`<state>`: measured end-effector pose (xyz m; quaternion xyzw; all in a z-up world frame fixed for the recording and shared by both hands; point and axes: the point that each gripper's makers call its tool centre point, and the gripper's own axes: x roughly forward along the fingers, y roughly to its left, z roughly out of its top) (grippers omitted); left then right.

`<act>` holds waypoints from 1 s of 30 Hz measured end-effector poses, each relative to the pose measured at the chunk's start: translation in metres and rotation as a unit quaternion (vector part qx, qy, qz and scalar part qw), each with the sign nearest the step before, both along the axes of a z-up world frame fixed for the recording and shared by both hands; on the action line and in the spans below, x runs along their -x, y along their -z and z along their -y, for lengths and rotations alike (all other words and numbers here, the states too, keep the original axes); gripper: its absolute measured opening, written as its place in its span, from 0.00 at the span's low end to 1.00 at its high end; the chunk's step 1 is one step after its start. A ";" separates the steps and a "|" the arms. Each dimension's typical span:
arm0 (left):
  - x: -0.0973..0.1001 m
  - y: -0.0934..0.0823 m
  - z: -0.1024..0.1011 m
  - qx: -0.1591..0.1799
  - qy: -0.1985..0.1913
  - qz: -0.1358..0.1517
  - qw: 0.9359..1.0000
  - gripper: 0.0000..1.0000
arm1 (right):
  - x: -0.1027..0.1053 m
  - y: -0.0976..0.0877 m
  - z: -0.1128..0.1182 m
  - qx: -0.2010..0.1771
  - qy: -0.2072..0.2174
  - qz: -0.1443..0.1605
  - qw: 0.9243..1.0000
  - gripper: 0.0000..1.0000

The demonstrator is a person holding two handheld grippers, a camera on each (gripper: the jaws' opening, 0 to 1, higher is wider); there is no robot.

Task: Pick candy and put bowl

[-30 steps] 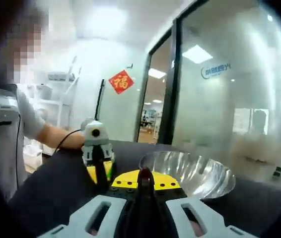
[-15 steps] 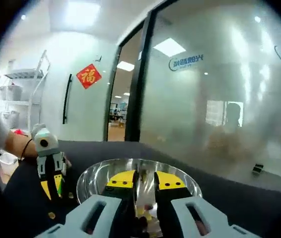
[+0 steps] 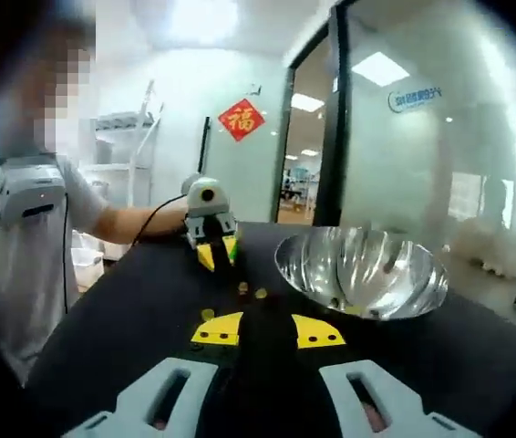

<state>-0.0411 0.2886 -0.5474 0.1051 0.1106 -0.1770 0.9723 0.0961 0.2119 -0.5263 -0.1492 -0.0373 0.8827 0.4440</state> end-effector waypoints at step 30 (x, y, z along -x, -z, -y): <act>-0.024 0.030 -0.032 0.006 -0.020 -0.047 0.999 0.05 | 0.061 0.057 -0.007 0.110 -0.108 -0.017 0.988 0.14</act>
